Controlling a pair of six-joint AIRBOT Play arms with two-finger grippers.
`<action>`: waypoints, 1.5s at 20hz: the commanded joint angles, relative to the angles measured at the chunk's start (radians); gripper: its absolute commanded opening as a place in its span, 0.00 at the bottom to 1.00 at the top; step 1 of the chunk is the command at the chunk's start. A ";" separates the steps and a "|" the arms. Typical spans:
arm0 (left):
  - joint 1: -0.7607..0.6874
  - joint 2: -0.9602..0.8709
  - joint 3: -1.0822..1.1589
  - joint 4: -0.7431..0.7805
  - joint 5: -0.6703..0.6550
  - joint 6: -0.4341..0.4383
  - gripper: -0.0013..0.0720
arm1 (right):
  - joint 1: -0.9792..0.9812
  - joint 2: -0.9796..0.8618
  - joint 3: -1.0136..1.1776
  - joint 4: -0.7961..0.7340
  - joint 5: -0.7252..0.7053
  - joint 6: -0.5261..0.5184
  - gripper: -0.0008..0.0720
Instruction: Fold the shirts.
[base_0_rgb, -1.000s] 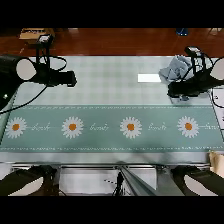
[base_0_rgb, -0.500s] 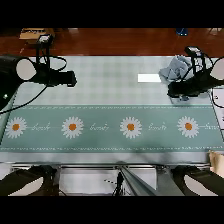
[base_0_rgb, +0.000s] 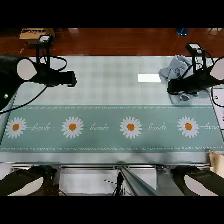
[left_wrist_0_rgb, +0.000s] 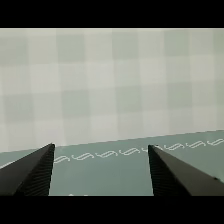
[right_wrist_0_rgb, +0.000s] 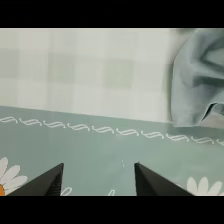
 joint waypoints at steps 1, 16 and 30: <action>0.001 -0.009 0.000 0.000 0.001 0.000 1.00 | 0.001 0.000 0.001 0.002 -0.019 0.000 0.74; 0.001 -0.034 0.000 0.000 0.000 0.076 1.00 | -0.172 -0.052 0.002 -0.583 -0.423 0.516 0.74; 0.000 -0.032 0.000 -0.150 -0.121 0.075 0.70 | -0.478 -0.504 0.001 0.257 -0.687 0.204 0.76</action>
